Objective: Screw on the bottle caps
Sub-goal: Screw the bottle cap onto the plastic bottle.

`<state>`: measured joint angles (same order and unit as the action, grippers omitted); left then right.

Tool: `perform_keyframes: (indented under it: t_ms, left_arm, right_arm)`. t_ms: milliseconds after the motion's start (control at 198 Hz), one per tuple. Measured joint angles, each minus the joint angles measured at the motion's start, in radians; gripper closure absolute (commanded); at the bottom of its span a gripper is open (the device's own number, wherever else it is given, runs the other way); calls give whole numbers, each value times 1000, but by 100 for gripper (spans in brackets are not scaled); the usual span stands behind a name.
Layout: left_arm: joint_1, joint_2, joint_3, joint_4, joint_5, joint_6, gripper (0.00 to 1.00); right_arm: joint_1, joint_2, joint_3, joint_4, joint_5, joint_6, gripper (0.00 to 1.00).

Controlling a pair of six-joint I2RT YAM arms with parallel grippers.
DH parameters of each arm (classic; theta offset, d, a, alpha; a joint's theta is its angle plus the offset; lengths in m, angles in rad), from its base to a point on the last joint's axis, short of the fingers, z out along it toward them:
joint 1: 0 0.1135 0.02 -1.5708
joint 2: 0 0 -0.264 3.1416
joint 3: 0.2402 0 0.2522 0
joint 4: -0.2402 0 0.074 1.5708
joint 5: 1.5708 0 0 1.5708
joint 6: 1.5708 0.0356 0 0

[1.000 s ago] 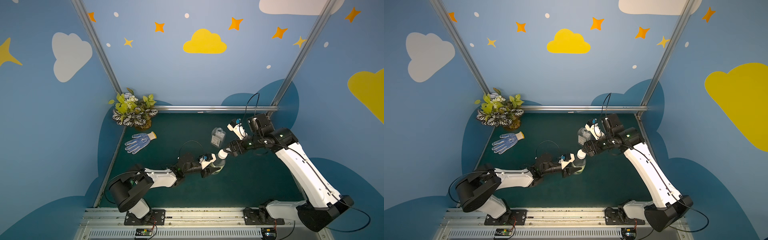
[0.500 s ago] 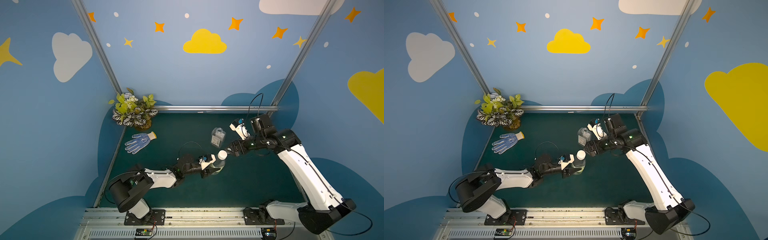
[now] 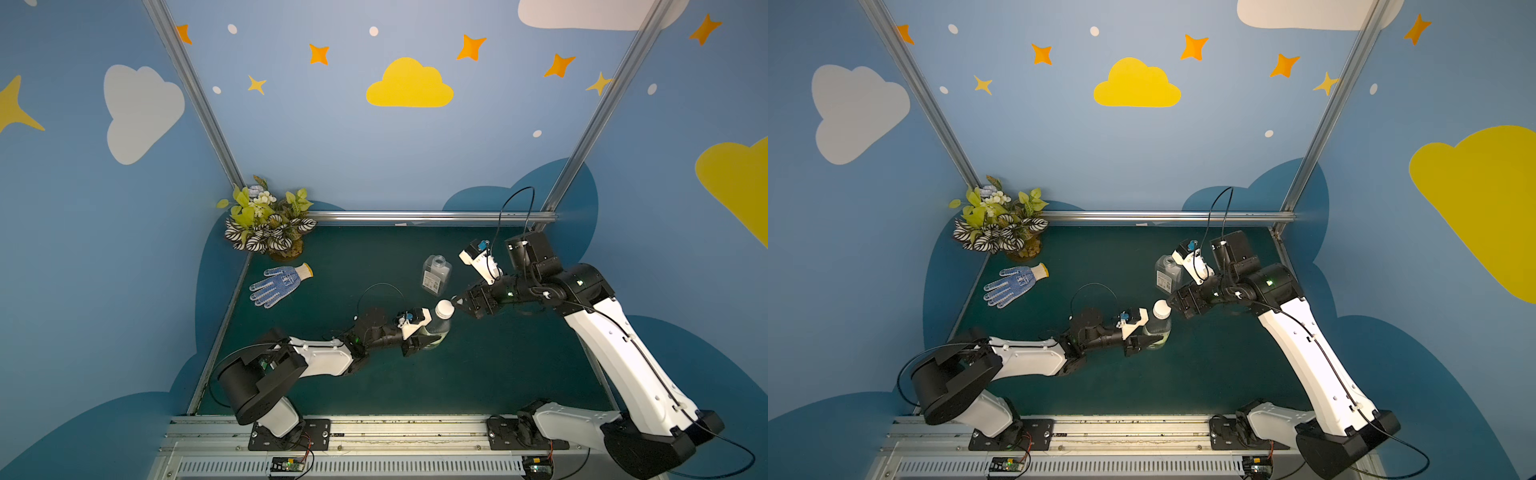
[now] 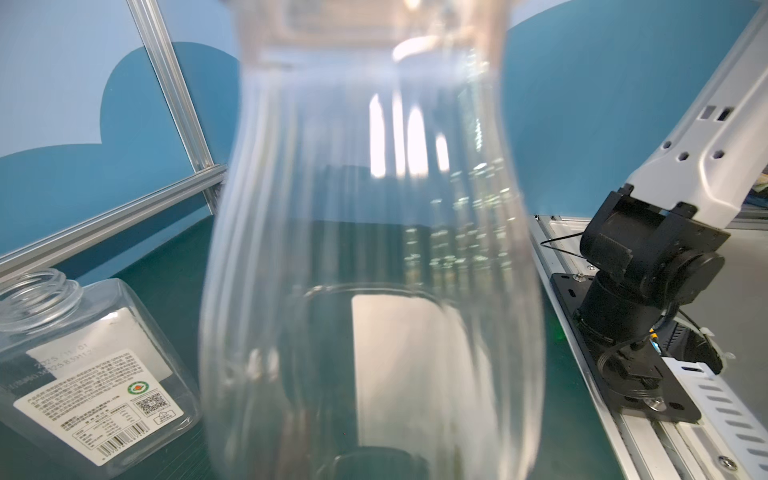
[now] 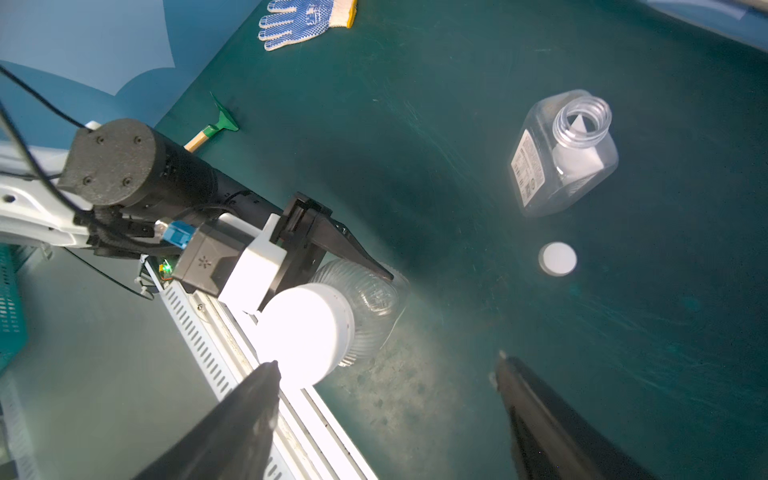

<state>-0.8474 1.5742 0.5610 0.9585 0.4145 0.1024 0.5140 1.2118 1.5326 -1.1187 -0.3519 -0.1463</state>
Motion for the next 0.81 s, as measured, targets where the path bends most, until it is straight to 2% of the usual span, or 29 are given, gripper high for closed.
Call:
perform_keyframes:
  t_ms: [207,399,571,808]
  left_arm:
    - [6,0,12,-3,69,-35,72]
    - [21,0,15,0,148,-61,72]
    - [27,0,22,0,195,-66,72]
    - [28,0,26,1,222,-66,72]
  right_arm:
    - [3,-61,19,-80,-129,-267,14]
    - [13,-52,-16,-100,-240,-484,15]
    - [35,-4,-18,-87,-271,-569,19]
    - [48,39,-18,-72,-277,-615,28]
